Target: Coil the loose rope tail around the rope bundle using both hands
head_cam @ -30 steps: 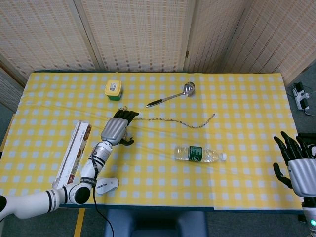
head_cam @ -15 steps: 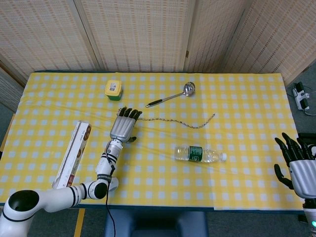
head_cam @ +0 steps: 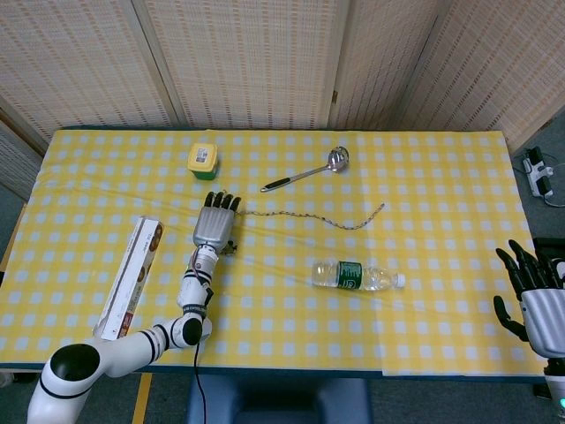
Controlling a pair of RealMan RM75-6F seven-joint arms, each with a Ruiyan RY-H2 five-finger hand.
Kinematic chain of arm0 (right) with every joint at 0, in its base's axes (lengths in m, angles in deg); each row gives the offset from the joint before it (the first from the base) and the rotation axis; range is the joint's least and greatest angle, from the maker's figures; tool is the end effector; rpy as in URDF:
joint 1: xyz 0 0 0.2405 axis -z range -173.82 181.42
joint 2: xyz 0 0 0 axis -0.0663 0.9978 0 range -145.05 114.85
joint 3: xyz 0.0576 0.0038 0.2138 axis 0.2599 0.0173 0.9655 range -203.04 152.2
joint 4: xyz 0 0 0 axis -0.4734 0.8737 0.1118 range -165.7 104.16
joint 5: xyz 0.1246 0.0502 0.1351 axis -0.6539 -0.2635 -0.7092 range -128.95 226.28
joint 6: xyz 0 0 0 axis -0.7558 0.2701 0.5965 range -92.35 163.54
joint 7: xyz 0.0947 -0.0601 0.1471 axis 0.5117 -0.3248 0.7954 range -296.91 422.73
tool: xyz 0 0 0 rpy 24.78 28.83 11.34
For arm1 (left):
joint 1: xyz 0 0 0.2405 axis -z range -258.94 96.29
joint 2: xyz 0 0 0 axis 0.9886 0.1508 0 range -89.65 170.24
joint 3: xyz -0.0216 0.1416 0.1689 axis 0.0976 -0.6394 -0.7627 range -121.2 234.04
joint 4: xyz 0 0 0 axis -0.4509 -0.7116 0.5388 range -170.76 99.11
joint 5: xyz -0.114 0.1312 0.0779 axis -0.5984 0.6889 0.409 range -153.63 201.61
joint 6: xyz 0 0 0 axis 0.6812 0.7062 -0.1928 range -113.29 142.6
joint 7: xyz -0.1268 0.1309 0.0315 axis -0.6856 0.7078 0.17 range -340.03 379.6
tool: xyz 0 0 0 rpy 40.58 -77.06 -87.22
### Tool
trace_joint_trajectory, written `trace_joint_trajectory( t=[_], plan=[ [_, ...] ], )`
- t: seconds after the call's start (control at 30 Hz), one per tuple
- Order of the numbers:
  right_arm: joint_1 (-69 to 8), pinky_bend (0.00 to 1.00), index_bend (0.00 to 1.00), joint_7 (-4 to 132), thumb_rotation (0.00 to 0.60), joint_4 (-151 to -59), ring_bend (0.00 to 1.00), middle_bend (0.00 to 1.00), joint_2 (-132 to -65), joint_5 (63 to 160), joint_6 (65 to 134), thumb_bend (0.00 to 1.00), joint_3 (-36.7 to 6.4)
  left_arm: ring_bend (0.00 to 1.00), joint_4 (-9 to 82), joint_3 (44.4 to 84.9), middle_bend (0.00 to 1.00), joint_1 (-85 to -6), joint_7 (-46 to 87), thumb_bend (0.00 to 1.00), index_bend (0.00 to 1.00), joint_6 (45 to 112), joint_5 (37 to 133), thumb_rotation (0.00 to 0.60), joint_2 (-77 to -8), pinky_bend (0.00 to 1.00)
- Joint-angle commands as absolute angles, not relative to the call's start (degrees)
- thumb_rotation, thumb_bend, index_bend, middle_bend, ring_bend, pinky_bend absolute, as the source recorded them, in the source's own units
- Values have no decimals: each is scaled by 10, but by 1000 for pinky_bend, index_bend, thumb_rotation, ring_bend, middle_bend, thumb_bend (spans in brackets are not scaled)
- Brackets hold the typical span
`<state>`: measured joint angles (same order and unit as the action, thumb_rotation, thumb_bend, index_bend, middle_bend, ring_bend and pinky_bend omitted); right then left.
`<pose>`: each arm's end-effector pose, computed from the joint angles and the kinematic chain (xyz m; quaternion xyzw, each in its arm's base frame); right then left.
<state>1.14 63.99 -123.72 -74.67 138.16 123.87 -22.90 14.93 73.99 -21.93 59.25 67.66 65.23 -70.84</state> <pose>-0.2693 -0.2061 0.1866 0.6049 -0.3557 0.3897 0.5965 -0.0911 0.4332 -0.0571 -0.7125 -0.3302 -0.2824 0.5510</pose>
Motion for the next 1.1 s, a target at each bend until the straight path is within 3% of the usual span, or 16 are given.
trace_joint_trajectory(
  t=[0.03, 0.2, 0.63, 0.9, 1.1],
  plan=[
    [11, 34, 0, 639, 600, -1238, 95, 20, -746, 1381, 1238, 509, -229, 88, 119, 732, 134, -224, 626, 217, 132, 671, 638, 600, -720, 109],
    [10, 34, 0, 636, 600, -1238, 94, 19, -748, 1382, 1236, 509, -228, 120, 112, 748, 135, -234, 629, 217, 152, 661, 614, 600, -720, 95],
    [13, 34, 0, 634, 600, -1237, 94, 20, -750, 1385, 1242, 509, -229, 320, 128, 772, 323, -255, 595, 235, 331, 651, 602, 600, -708, 331],
    [13, 34, 0, 636, 600, -1236, 94, 19, -751, 1386, 1242, 510, -229, 415, 160, 753, 420, -276, 545, 273, 419, 638, 654, 600, -680, 392],
    [13, 34, 0, 639, 600, -1235, 97, 19, -751, 1387, 1241, 509, -229, 425, 228, 717, 432, -305, 469, 277, 447, 631, 744, 600, -632, 402]
  ],
)
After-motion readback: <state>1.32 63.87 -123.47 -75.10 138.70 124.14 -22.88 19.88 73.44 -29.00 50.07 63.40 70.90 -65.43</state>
